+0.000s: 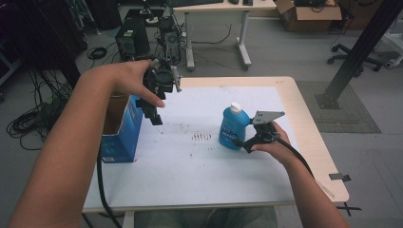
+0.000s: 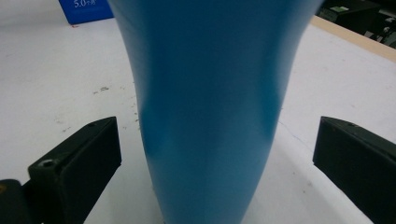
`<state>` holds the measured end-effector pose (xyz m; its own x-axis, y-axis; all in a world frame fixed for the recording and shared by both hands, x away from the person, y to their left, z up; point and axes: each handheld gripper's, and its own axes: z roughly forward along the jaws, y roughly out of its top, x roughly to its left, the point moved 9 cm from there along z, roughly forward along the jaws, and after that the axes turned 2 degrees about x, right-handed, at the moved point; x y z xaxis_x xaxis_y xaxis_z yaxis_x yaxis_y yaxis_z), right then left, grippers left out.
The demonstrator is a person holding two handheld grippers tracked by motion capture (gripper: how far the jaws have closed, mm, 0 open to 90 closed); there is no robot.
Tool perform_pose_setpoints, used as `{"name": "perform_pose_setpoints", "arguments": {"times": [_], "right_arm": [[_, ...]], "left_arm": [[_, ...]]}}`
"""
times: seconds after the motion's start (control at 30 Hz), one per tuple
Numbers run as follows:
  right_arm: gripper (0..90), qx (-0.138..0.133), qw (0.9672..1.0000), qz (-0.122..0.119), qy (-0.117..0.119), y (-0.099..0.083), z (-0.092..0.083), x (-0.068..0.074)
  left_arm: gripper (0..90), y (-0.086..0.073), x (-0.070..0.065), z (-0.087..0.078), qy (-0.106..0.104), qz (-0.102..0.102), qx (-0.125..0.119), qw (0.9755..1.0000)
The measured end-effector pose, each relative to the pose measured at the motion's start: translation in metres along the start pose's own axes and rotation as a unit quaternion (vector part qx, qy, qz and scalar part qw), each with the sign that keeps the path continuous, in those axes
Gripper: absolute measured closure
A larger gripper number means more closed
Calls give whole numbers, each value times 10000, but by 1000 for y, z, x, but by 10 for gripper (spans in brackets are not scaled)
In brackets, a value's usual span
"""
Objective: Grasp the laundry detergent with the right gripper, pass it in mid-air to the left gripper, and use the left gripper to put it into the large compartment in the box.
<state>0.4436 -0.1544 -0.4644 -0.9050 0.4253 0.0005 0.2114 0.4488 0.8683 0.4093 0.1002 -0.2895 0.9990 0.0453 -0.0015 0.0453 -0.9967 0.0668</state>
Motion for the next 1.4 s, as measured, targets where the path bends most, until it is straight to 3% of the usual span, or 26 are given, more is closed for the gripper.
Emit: {"name": "perform_pose_setpoints", "arguments": {"times": [1.4], "right_arm": [[5,-473,9987,159,-70,3,12,1]], "left_arm": [[62,2,-3,1,7,86,14,10000]]}}
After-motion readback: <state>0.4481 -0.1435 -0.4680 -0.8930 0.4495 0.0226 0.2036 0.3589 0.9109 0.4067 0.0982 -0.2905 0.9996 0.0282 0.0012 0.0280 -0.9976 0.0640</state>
